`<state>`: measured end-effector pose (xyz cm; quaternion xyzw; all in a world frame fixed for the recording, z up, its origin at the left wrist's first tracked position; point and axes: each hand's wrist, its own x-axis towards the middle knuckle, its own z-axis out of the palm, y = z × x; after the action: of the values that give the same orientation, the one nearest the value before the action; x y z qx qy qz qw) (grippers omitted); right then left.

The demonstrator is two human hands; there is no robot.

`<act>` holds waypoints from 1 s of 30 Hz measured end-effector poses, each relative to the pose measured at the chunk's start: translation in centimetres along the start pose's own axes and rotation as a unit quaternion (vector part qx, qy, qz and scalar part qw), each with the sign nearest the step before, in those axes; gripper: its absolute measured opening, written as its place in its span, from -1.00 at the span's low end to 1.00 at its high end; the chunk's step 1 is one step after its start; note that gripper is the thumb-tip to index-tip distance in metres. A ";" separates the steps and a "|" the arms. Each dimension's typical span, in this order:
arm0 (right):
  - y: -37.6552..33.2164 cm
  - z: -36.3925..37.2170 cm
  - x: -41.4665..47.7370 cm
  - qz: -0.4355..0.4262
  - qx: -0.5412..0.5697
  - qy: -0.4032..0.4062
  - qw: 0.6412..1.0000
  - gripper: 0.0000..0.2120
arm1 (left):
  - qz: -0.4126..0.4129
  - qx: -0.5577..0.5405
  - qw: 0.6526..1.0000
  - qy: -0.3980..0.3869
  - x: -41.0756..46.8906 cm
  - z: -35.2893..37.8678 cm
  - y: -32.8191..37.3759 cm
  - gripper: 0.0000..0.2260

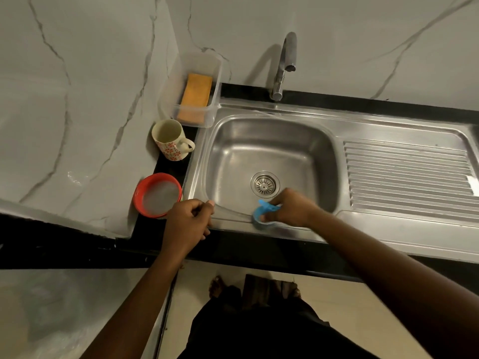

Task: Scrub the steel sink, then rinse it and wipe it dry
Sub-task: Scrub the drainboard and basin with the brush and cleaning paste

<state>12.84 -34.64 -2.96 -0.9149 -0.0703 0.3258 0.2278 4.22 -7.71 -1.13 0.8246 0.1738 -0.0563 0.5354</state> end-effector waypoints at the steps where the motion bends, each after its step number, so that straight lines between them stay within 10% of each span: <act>1: -1.4 0.9 0.6 -0.014 0.008 0.001 1.000 -0.52 | 0.003 0.001 1.000 -0.004 0.0 0.3 0.2 -0.74; 14: 7.6 -2.9 -6.6 0.095 -0.072 0.042 0.992 -0.46 | 0.008 0.003 1.000 -0.020 0.9 2.1 1.2 -0.75; 23: -0.2 2.0 -3.9 0.016 -0.007 0.062 0.998 -0.45 | 0.010 0.029 0.998 -0.048 0.6 5.0 2.5 -0.76; 30: 11.6 -3.0 -10.5 0.126 -0.003 0.085 0.988 -0.51 | 0.005 0.024 0.998 -0.064 0.7 6.7 3.4 -0.76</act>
<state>6.33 -48.88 -0.39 -0.9416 0.0647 0.2723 0.1872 6.65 -14.80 -1.21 0.8327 0.1339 -0.1107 0.5258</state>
